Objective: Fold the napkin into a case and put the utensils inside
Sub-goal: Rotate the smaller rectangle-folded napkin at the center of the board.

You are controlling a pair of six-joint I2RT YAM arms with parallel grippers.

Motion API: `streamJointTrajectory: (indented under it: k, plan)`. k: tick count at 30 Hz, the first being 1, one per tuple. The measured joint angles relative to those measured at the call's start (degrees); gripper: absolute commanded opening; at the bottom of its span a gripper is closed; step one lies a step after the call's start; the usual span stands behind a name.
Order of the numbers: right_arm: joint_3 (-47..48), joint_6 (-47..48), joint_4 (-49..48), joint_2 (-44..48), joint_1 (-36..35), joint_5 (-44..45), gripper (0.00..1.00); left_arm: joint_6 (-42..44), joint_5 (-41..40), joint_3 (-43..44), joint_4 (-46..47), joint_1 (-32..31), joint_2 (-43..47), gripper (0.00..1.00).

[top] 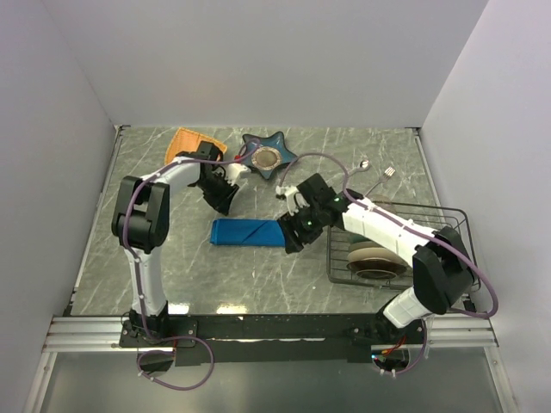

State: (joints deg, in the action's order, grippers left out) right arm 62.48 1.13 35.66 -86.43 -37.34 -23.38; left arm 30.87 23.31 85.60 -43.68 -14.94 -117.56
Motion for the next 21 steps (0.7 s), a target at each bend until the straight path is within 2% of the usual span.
streamJointTrajectory:
  k: [3, 7, 12, 17, 20, 21]
  plan:
    - [-2.43, 0.72, 0.44, -0.02, -1.70, 1.70, 0.61, 0.66, -0.09, -3.02, 2.08, 0.00, 1.77, 0.33]
    - [-3.87, 1.33, 0.28, -0.63, -4.15, 3.50, 0.59, 3.34, -0.24, -13.99, 3.32, -0.02, 9.64, 0.34]
    - [-3.96, 1.38, -2.14, -6.40, -4.85, 6.05, 0.59, 8.07, 2.71, -24.87, -5.57, -0.26, 19.30, 0.37]
    - [-0.72, 1.53, -2.95, -14.14, -4.85, 7.82, 0.63, 9.42, 5.92, -27.23, -10.34, 0.46, 27.21, 0.42]
    - [3.41, 2.38, -4.48, -17.46, -4.85, 9.51, 0.71, 8.83, 9.90, -25.57, -11.30, 5.84, 30.14, 0.46]
    - [5.29, 2.93, -4.79, -18.95, -4.85, 9.84, 0.76, 8.50, 11.47, -24.59, -11.41, 8.81, 30.56, 0.48]
